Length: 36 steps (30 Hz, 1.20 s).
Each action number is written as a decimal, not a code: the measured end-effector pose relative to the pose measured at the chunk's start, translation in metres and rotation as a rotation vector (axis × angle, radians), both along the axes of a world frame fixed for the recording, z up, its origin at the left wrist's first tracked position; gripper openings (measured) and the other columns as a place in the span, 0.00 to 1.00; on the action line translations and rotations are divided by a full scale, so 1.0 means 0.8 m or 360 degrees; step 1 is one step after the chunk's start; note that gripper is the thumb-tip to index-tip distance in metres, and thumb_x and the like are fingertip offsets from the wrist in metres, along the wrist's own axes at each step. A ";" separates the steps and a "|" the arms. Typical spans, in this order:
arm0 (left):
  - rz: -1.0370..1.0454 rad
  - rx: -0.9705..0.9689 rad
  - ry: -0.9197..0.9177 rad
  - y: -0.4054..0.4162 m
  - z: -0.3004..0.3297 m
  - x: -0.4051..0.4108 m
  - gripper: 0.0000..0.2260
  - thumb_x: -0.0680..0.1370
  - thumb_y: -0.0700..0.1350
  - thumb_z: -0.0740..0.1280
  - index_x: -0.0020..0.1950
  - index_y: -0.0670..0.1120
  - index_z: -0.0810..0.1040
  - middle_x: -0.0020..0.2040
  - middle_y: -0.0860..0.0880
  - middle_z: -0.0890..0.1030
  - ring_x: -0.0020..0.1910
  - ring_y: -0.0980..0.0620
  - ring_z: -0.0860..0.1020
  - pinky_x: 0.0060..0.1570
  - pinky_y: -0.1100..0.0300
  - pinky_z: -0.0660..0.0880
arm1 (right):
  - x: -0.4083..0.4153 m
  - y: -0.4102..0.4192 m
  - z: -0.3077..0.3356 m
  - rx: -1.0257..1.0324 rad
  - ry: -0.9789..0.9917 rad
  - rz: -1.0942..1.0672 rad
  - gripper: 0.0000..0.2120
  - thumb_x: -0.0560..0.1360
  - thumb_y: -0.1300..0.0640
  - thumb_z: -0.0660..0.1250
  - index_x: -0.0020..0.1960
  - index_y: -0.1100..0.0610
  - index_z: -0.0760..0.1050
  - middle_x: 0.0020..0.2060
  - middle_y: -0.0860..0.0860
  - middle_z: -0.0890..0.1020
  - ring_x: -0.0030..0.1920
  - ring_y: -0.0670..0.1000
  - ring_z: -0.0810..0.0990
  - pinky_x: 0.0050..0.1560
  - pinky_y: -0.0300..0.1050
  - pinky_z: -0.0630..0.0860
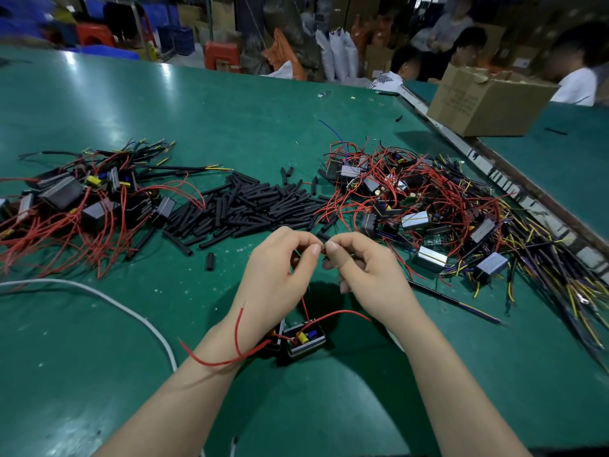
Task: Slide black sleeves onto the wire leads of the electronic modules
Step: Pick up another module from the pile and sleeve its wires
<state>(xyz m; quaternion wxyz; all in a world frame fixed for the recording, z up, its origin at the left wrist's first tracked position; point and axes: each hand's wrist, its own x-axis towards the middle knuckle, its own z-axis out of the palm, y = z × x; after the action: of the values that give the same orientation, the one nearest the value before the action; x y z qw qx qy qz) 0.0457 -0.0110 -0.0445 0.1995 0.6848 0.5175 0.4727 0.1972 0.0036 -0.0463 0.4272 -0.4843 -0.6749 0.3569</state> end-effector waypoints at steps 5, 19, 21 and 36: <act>0.0024 -0.0176 -0.0188 0.000 0.002 -0.001 0.04 0.78 0.42 0.65 0.46 0.49 0.80 0.39 0.59 0.76 0.37 0.63 0.72 0.39 0.71 0.67 | 0.003 0.000 -0.002 0.0192 0.0009 -0.0017 0.03 0.77 0.56 0.67 0.48 0.48 0.76 0.38 0.44 0.82 0.32 0.43 0.77 0.37 0.39 0.76; 0.0224 -0.0028 -0.0126 -0.003 0.000 0.003 0.04 0.77 0.42 0.68 0.44 0.49 0.81 0.37 0.59 0.77 0.36 0.64 0.74 0.37 0.73 0.67 | -0.007 -0.006 -0.008 0.0756 -0.0451 -0.0197 0.09 0.77 0.55 0.67 0.54 0.56 0.82 0.46 0.47 0.82 0.44 0.48 0.80 0.40 0.52 0.77; 0.0225 -0.0007 -0.0127 -0.003 -0.001 0.003 0.03 0.77 0.43 0.68 0.45 0.49 0.82 0.38 0.60 0.78 0.37 0.64 0.75 0.39 0.72 0.69 | -0.008 -0.007 -0.008 0.0744 -0.0448 -0.0215 0.09 0.77 0.54 0.66 0.54 0.55 0.82 0.45 0.46 0.81 0.42 0.48 0.79 0.39 0.52 0.77; 0.0008 -0.0010 -0.0057 -0.002 0.001 -0.002 0.09 0.77 0.41 0.68 0.54 0.53 0.80 0.45 0.57 0.77 0.44 0.61 0.75 0.45 0.75 0.67 | -0.007 -0.010 -0.002 0.1057 -0.0770 -0.0420 0.04 0.75 0.54 0.68 0.46 0.52 0.82 0.41 0.44 0.81 0.38 0.45 0.77 0.27 0.40 0.70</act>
<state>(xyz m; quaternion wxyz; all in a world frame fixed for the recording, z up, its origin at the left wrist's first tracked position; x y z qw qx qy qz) 0.0444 -0.0124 -0.0438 0.2097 0.6745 0.5170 0.4836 0.1914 -0.0042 -0.0483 0.4315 -0.4725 -0.7661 -0.0613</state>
